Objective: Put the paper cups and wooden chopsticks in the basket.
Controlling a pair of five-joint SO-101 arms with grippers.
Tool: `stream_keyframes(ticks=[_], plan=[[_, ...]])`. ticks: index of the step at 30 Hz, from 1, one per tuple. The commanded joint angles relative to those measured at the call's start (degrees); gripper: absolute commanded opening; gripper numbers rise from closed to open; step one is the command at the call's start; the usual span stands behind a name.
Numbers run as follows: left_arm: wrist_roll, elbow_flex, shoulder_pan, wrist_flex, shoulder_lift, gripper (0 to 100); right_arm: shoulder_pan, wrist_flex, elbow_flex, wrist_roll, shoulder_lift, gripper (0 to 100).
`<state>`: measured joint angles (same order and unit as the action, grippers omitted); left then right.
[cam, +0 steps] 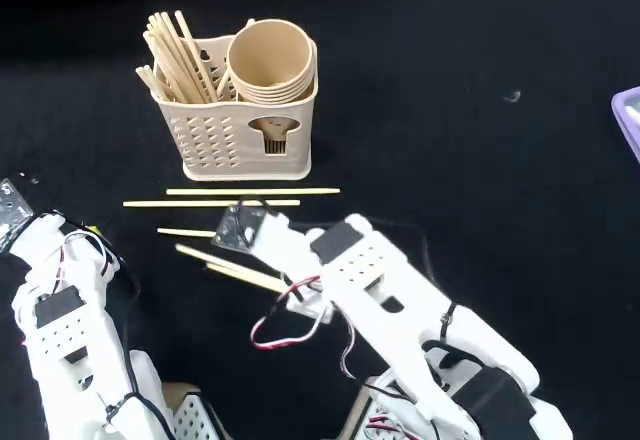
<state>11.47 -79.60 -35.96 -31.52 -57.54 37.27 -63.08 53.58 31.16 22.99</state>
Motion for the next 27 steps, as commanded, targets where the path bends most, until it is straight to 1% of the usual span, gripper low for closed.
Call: stream_keyframes(ticks=[1,5,7,9,11,13,14,18,27], plan=[[-0.09,1.1,0.13,1.14,-1.05,14,-1.05,2.9,0.57,0.62,1.1,1.1],[-0.09,1.01,0.13,1.14,-1.05,14,-1.05,2.81,0.22,0.35,1.1,2.4],[-0.09,1.1,0.13,1.14,-1.05,14,-0.79,3.16,0.22,0.09,1.1,7.8],[-0.09,1.19,0.31,1.14,-1.05,14,1.49,4.04,0.13,0.0,1.1,14.9],[-0.09,1.19,0.4,1.14,-1.05,14,4.84,6.33,0.22,-3.78,1.01,19.5],[-0.09,1.19,0.13,1.14,-1.05,14,7.74,9.67,0.31,-8.0,1.01,19.7],[-0.09,1.1,0.13,1.14,-1.05,14,8.7,11.34,0.31,-8.88,0.92,19.8],[-0.09,1.1,0.13,1.14,-1.05,14,9.32,14.77,-2.33,-9.05,-3.56,20.1],[-0.09,0.92,0.04,1.14,-1.05,14,9.14,14.68,-16.31,-8.62,-26.59,19.9]])
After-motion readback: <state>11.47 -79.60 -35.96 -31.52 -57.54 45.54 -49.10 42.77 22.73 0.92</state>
